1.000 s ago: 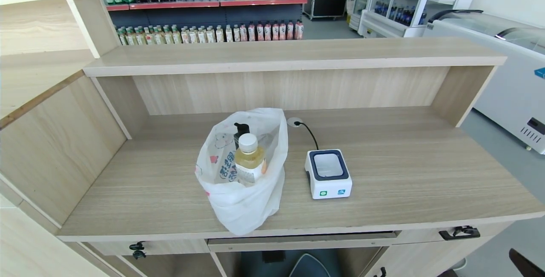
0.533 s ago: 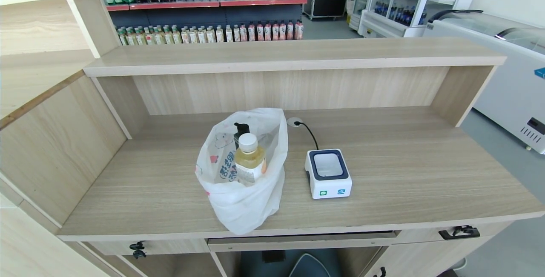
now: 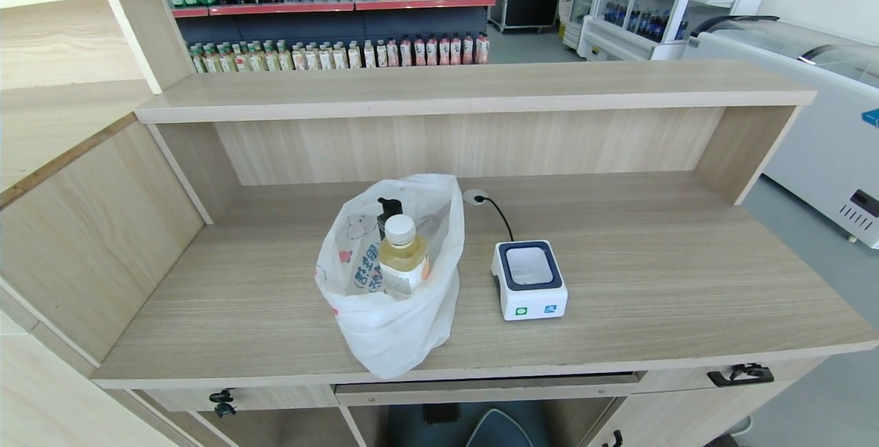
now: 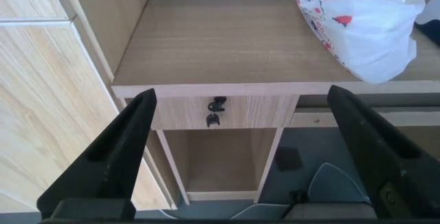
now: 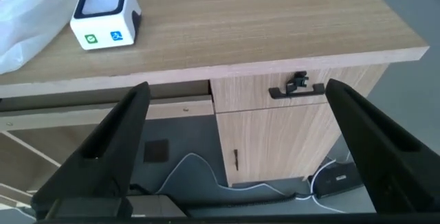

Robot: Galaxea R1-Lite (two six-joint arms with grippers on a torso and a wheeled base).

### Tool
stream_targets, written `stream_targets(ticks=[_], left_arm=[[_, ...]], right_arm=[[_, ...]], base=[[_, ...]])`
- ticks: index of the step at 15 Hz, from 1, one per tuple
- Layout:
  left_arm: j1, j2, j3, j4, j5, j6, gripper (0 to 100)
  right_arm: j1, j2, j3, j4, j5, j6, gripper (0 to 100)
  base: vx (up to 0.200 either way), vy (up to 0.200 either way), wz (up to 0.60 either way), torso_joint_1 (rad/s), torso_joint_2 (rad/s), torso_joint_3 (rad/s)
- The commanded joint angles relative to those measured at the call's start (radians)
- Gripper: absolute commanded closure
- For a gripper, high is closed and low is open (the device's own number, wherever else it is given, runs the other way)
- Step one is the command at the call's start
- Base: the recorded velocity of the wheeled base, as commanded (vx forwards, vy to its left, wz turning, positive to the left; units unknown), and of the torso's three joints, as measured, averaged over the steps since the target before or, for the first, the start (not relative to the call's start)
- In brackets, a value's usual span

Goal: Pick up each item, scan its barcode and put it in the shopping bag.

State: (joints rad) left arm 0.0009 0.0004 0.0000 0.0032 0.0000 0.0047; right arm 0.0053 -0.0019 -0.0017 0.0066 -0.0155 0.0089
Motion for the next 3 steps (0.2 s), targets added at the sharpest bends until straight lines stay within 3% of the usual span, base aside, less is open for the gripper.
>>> stream_targets(ticks=[1, 3], left_arm=[[0.001, 0.000, 0.000, 0.000, 0.000, 0.000, 0], [0.001, 0.000, 0.000, 0.000, 0.000, 0.000, 0]], right_arm=[[0.001, 0.002, 0.000, 0.001, 0.000, -0.003, 0], [0.001, 0.002, -0.001, 0.003, 0.000, -0.006, 0]], base=[[0.000, 0.000, 0.00, 0.000, 0.00, 0.000], [0.000, 0.000, 0.00, 0.000, 0.00, 0.000]])
